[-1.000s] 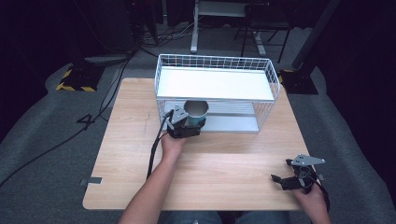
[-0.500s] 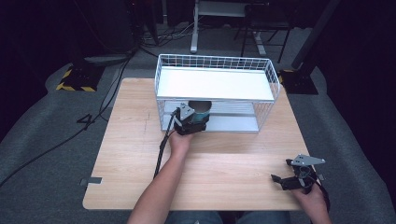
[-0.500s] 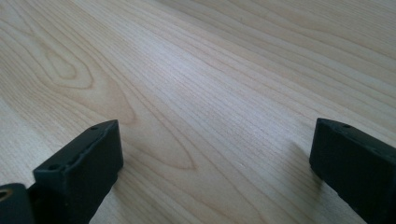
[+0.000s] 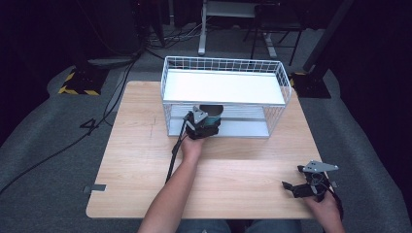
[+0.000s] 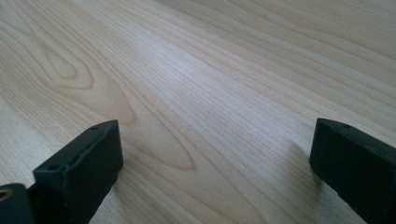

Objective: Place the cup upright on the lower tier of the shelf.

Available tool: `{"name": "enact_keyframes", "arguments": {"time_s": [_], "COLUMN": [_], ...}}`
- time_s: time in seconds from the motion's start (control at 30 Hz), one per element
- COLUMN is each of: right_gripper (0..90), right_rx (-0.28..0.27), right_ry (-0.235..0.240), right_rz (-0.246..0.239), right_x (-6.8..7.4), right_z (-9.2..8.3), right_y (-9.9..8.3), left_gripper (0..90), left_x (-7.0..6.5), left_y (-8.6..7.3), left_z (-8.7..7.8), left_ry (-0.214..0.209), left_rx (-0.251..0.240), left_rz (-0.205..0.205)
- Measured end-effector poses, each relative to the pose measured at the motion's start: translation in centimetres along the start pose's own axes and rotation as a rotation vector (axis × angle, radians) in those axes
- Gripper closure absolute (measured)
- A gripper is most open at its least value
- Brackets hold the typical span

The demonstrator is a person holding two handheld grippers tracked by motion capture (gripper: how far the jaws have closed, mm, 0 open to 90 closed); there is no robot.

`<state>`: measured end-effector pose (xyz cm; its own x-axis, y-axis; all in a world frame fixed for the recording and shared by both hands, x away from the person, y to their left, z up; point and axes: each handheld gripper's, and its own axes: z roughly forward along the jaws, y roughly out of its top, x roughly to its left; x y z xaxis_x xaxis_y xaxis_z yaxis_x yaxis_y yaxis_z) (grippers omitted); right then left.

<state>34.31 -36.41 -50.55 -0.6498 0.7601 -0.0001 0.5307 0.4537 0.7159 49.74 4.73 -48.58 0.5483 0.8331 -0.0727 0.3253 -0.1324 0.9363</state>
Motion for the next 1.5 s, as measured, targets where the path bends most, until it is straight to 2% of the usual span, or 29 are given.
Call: {"name": "enact_keyframes", "arguments": {"time_s": [0.17,0.2,0.23,0.3,0.43,0.7,0.8,0.87,0.9,0.97,1.2,1.43,1.5], "right_gripper": [3.0,3.1,3.1,3.0,3.0,3.1,3.0,3.1,3.0,3.0,3.1,3.0,3.0], "right_rx": [0.0,0.0,0.0,0.0,0.0,0.0,0.0,0.0,0.0,0.0,0.0,0.0,0.0], "right_ry": [0.0,0.0,0.0,0.0,0.0,0.0,0.0,0.0,0.0,0.0,0.0,0.0,0.0], "right_rz": [0.0,0.0,0.0,0.0,0.0,0.0,0.0,0.0,0.0,0.0,0.0,0.0,0.0], "right_x": [0.0,0.0,0.0,0.0,0.0,0.0,0.0,0.0,0.0,0.0,0.0,0.0,0.0], "right_z": [0.0,0.0,0.0,0.0,0.0,0.0,0.0,0.0,0.0,0.0,0.0,0.0,0.0], "right_y": [0.0,0.0,0.0,0.0,0.0,0.0,0.0,0.0,0.0,0.0,0.0,0.0,0.0], "left_gripper": [18.3,18.2,18.0,17.6,15.2,14.1,10.4,6.1,3.1,0.2,0.0,0.0,0.0], "left_x": [0.2,0.2,0.3,0.3,0.5,0.3,0.2,0.3,0.3,0.4,0.5,0.8,0.7], "left_y": [0.0,0.0,0.0,0.0,-0.1,0.1,0.2,0.3,0.4,0.5,0.6,0.9,1.0], "left_z": [0.0,0.1,0.1,0.1,0.1,0.0,0.0,-0.1,-0.3,-0.4,-1.1,-2.3,-2.8], "left_ry": [-0.011,-0.022,-0.014,-0.018,-0.028,-0.012,-0.014,-0.018,0.004,-0.01,-0.022,-0.026,-0.022], "left_rx": [-0.001,0.003,0.003,0.002,0.011,-0.001,-0.014,-0.017,-0.015,-0.021,-0.031,-0.033,-0.028], "left_rz": [-0.016,-0.031,-0.023,-0.033,-0.065,-0.046,-0.079,-0.076,-0.076,-0.07,-0.083,-0.075,-0.05]}}
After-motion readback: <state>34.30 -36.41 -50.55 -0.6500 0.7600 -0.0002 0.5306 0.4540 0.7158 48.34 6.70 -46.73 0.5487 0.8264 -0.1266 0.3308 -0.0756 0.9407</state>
